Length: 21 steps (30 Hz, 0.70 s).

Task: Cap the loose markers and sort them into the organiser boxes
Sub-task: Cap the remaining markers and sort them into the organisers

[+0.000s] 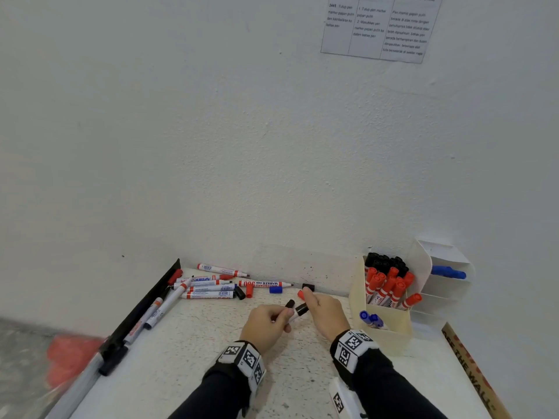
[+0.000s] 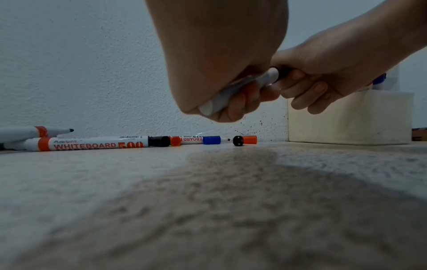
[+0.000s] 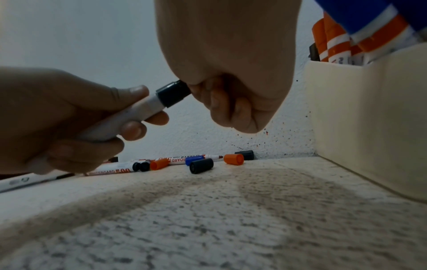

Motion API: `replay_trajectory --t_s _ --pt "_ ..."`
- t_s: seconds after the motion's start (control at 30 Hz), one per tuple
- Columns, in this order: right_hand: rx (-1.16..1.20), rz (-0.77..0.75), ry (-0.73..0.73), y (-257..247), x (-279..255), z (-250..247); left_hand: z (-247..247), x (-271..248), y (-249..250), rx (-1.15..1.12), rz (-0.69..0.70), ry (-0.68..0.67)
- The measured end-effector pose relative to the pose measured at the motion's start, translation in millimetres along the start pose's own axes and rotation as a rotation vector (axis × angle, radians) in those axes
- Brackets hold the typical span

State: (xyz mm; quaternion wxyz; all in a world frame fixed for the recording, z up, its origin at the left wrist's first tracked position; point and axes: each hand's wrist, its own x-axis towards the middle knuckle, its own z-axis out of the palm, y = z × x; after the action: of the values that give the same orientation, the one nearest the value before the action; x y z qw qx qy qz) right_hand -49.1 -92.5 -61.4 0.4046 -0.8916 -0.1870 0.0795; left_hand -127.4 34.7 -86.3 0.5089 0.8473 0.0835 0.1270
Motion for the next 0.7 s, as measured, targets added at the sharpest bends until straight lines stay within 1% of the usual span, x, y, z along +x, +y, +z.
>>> replay_trajectory --t_s 0.1,0.2,0.23,0.3,0.37,0.47,0.5,0.53,0.6,0.7 --pt "-0.006 -0.002 0.005 -4.6 0.1 -1.9 -1.3 -1.7 4.3 0.015 -0.035 0.005" --pt "-0.028 -0.011 -0.031 -11.0 0.9 -1.0 -9.8 -3.5 7.3 0.044 -0.083 -0.008" --pt "-0.039 -0.017 -0.036 -13.1 1.4 0.0 -16.9 -3.7 6.6 0.087 -0.096 0.032" --pt "-0.028 -0.019 -0.028 -17.2 1.3 1.2 -38.6 -2.3 1.6 0.220 -0.158 0.162" --pt "-0.012 -0.013 -0.007 -21.6 0.3 1.6 -66.6 -4.9 -6.3 0.428 -0.299 0.257" --pt "-0.014 -0.041 0.030 -31.1 -3.5 4.6 -105.5 -23.2 -21.3 0.725 -0.634 0.254" --pt "-0.008 -0.051 0.036 -34.7 -5.5 6.8 -114.7 -32.0 -27.3 0.777 -0.714 0.261" --pt "0.006 -0.056 0.036 -38.1 -8.0 9.1 -121.8 -41.0 -33.7 0.819 -0.761 0.269" --pt "0.027 -0.055 0.030 -43.9 -12.1 13.9 -131.1 -55.1 -45.5 0.897 -0.778 0.279" --pt "0.003 -0.054 0.019 -48.9 -15.9 21.5 -134.1 -64.8 -55.4 0.941 -0.729 0.252"
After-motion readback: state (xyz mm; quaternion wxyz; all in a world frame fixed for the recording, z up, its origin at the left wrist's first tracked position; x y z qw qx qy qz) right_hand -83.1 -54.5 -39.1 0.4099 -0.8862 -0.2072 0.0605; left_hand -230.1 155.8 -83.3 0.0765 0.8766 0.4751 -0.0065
